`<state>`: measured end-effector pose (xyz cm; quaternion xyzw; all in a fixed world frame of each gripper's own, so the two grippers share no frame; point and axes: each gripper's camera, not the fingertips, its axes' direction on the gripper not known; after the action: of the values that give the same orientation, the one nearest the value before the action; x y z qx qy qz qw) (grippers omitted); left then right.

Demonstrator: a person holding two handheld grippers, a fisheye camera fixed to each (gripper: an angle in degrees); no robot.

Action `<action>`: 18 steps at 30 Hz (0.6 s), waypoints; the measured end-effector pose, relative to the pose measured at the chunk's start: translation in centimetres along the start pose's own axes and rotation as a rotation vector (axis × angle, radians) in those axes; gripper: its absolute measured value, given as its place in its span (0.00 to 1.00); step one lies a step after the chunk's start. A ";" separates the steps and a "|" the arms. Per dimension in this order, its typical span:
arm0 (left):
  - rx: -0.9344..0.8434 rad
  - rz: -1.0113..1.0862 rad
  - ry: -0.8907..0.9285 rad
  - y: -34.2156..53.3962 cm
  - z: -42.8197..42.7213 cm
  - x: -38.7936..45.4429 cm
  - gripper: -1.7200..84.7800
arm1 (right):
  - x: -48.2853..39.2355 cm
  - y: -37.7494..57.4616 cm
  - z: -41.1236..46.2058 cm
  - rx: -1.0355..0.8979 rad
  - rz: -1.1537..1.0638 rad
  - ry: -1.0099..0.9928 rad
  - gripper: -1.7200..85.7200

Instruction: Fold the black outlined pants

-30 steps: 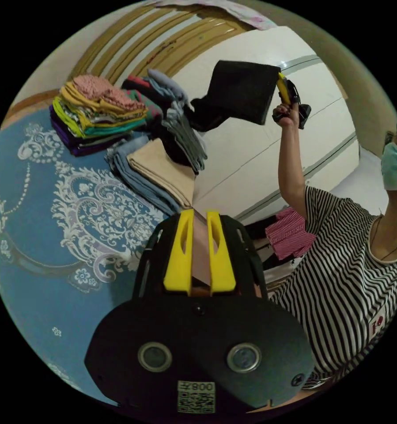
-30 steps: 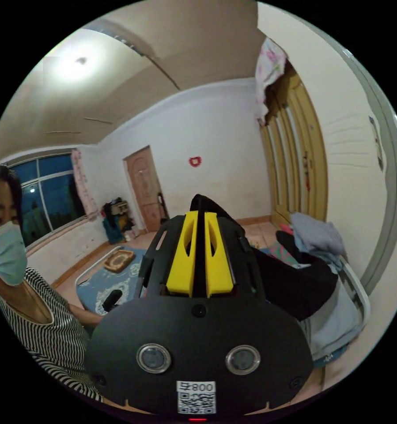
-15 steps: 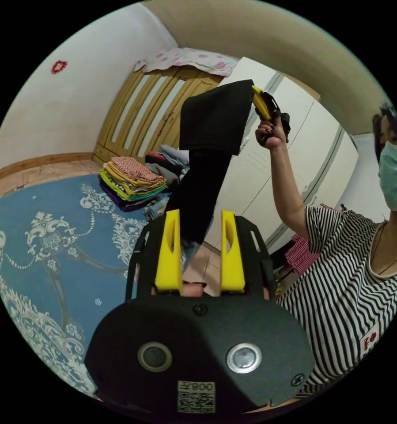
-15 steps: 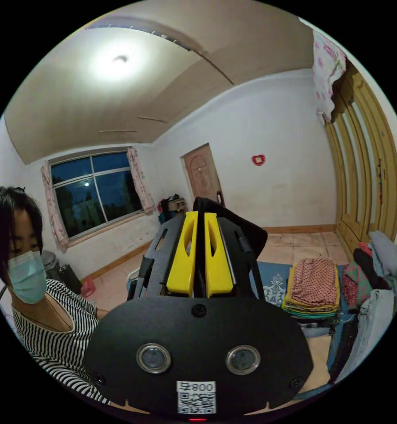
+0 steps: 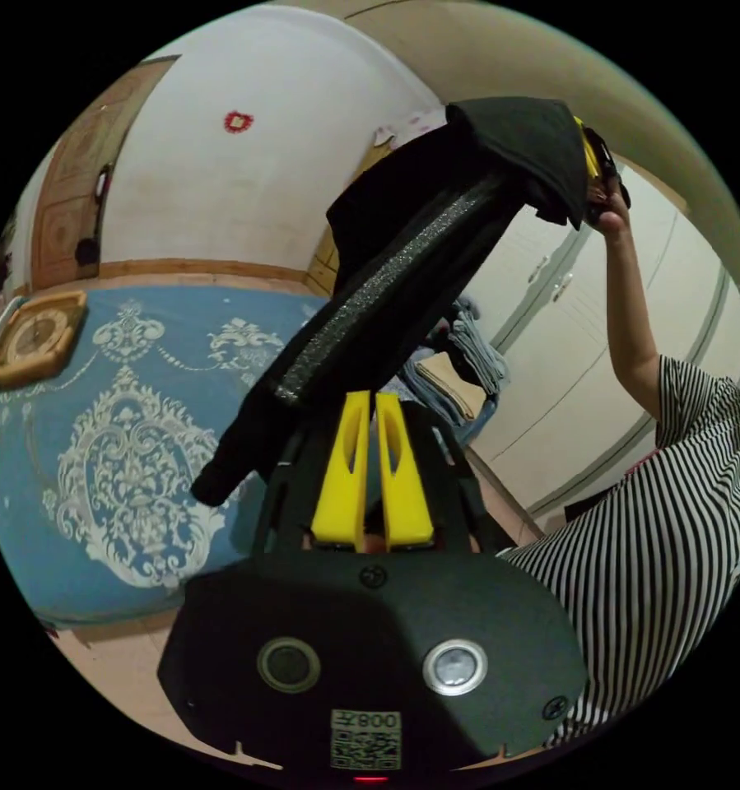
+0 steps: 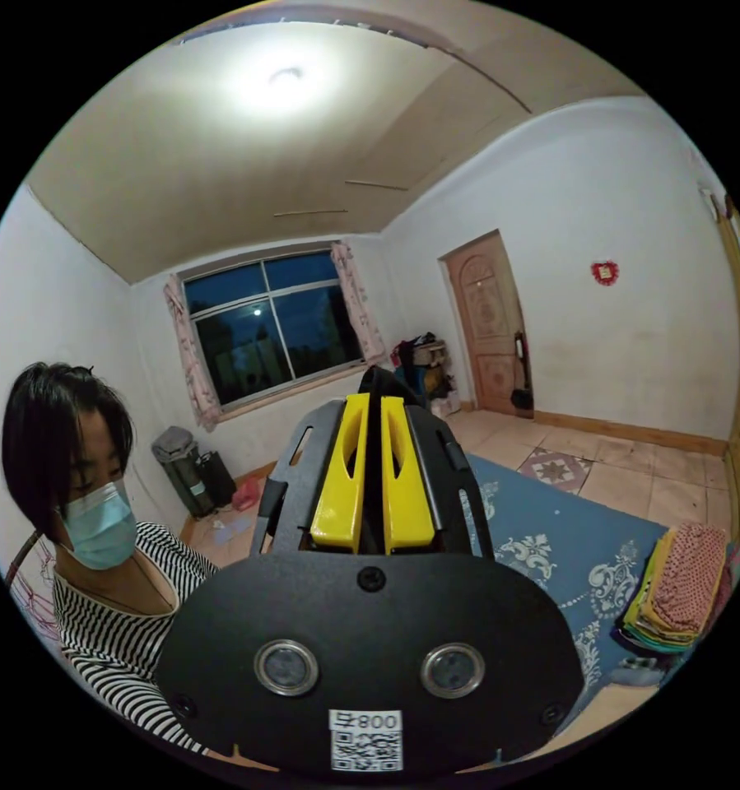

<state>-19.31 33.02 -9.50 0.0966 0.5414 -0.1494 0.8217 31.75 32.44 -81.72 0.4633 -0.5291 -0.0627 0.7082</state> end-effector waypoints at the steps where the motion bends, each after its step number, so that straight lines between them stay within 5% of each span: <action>1: 0.004 -0.016 -0.001 0.3 -1.0 0.0 0.04 | 0.1 0.2 1.8 -0.019 0.004 -0.008 0.04; 18: 0.114 -0.199 -0.008 2.9 -24.6 2.9 0.03 | 8.8 4.6 17.4 -0.150 0.052 -0.006 0.04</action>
<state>-38.42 43.20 -21.87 0.0884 0.5355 -0.2612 0.7983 19.69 19.68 -72.14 0.3949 -0.5368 -0.0852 0.7407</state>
